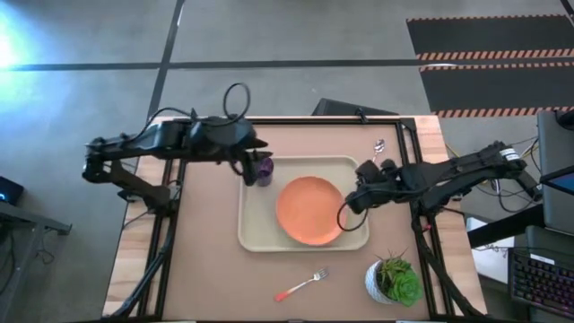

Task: Pick and place plate/cup/fork/spoon on tray
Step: Put the orange plate on the beige tray

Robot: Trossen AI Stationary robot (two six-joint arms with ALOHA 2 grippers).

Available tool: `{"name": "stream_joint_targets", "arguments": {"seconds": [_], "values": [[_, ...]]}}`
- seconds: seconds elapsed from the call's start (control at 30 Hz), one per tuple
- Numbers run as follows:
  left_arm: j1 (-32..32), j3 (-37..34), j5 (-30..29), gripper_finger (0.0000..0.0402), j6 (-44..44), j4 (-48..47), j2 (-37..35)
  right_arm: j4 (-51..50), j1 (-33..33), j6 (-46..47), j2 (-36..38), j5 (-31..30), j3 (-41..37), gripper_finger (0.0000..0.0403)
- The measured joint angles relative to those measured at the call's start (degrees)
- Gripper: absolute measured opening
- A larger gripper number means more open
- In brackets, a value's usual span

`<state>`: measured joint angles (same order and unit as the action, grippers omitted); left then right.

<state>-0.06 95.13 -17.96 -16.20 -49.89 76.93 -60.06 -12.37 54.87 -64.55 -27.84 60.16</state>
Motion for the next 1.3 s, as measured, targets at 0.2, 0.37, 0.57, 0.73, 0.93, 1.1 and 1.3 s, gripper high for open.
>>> {"name": "stream_joint_targets", "arguments": {"seconds": [0.2, 0.37, 0.57, 0.73, 0.93, 1.1, 1.3], "values": [[-3.0, -5.1, -0.7, 0.012, -1.6, 0.0, -5.0, 7.2, 3.4, 1.6, -6.1, 4.4, -6.9, 0.0008], [-5.2, -8.7, -2.8, 0.012, -2.9, -0.1, -7.9, 11.2, 7.4, 0.9, -7.9, 9.1, -10.2, 0.0008], [-7.4, -11.2, -6.5, 0.012, -3.0, -0.1, -10.3, 25.5, 13.9, -3.4, -7.3, 15.0, -15.6, 0.0008], [-8.7, -11.8, -6.6, 0.012, -3.0, 0.0, -12.0, 30.6, 18.8, -5.1, -7.1, 18.1, -17.7, 0.0008], [-10.6, -11.8, -6.6, 0.012, -2.8, 1.1, -13.4, 35.3, 23.5, -6.9, -7.5, 22.2, -20.8, 0.0008], [-13.0, -11.8, -6.6, 0.012, -1.0, 4.2, -14.1, 41.1, 24.7, -6.2, -9.0, 24.0, -24.5, 0.0008], [-15.7, -11.8, -6.5, 0.012, 1.8, 6.5, -14.7, 45.7, 24.7, -5.0, -11.3, 25.5, -26.7, 0.0008]]}}
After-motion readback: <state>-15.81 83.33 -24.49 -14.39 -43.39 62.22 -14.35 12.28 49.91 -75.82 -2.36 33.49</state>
